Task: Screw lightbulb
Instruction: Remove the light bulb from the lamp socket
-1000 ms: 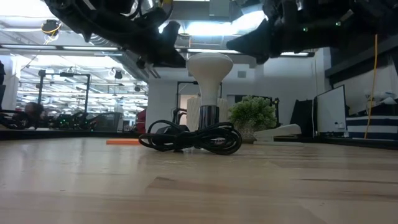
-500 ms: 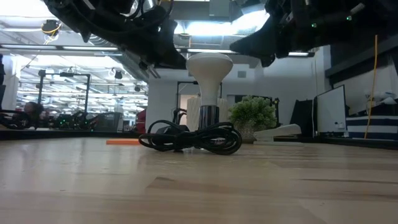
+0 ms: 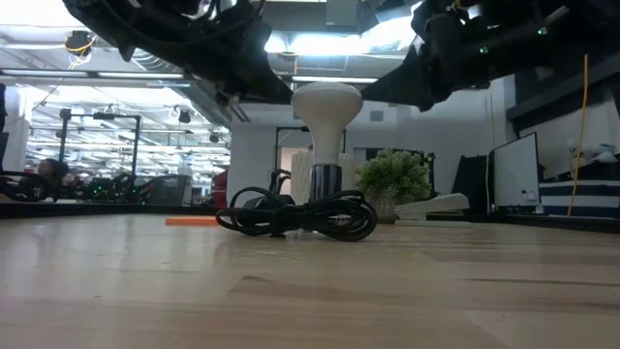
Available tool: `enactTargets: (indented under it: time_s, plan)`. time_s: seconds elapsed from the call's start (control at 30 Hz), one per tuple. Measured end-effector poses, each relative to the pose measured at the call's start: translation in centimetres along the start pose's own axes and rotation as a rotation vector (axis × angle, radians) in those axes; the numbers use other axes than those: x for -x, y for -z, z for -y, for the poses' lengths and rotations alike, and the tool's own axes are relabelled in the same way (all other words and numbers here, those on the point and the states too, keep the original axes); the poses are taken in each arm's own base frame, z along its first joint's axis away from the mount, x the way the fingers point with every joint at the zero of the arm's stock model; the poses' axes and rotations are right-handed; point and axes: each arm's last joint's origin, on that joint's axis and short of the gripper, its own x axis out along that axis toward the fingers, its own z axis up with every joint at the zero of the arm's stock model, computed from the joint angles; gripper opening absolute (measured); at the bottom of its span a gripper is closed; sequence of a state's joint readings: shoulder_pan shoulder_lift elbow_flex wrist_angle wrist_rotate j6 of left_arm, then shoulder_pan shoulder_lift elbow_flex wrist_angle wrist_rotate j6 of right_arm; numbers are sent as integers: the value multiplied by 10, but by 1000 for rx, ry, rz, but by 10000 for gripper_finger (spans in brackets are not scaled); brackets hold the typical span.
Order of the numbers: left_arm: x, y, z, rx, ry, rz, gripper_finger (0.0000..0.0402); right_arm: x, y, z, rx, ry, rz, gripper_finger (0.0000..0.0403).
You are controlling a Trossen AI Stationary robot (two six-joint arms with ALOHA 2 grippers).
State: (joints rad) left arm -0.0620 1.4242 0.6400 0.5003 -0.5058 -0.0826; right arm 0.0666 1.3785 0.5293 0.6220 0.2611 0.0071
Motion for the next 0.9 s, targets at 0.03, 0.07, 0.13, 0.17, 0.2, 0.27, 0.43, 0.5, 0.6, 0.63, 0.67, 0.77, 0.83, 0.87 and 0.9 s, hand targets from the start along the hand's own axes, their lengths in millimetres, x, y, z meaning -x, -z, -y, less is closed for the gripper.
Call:
enactTargets:
  time_s: [0.03,0.07,0.13,0.17,0.2,0.27,0.43,0.5,0.6,0.63,0.67,0.77,0.83,0.87,0.9]
  plan:
    - [0,0,0,-1,0,0,5,0,0,0,0,9,0,12]
    - [1,0,1,-1,2,0,5,0,0,0,0,15,0,12]
    - [1,0,2,6,5,1,5,0,0,1,0,34,0,12]
    - [2,0,3,13,8,0,5,0,0,1,1,44,-2,12]
    - [2,0,3,19,9,0,5,0,1,2,1,55,-3,12]
    - [3,0,5,26,16,0,5,0,1,2,2,73,-6,12]
    - [6,-1,13,44,92,7,5,0,2,6,8,153,-14,12]
    - [8,1,17,39,116,-1,5,0,1,7,12,158,-13,12]
    - [10,1,20,33,112,-1,5,-2,1,12,5,145,-13,12]
    - [10,1,20,32,112,-2,5,-2,1,14,4,145,-16,12]
    - [11,2,21,34,112,-6,5,-3,1,15,2,151,-17,12]
    - [11,2,21,41,108,-4,5,-4,1,21,-3,162,-15,12]
    - [11,2,21,42,106,-4,5,-4,1,25,-7,168,-16,12]
    - [10,2,21,43,104,-4,5,-5,1,27,-9,173,-15,12]
    - [10,2,20,46,102,-4,5,-5,1,28,-10,178,-15,12]
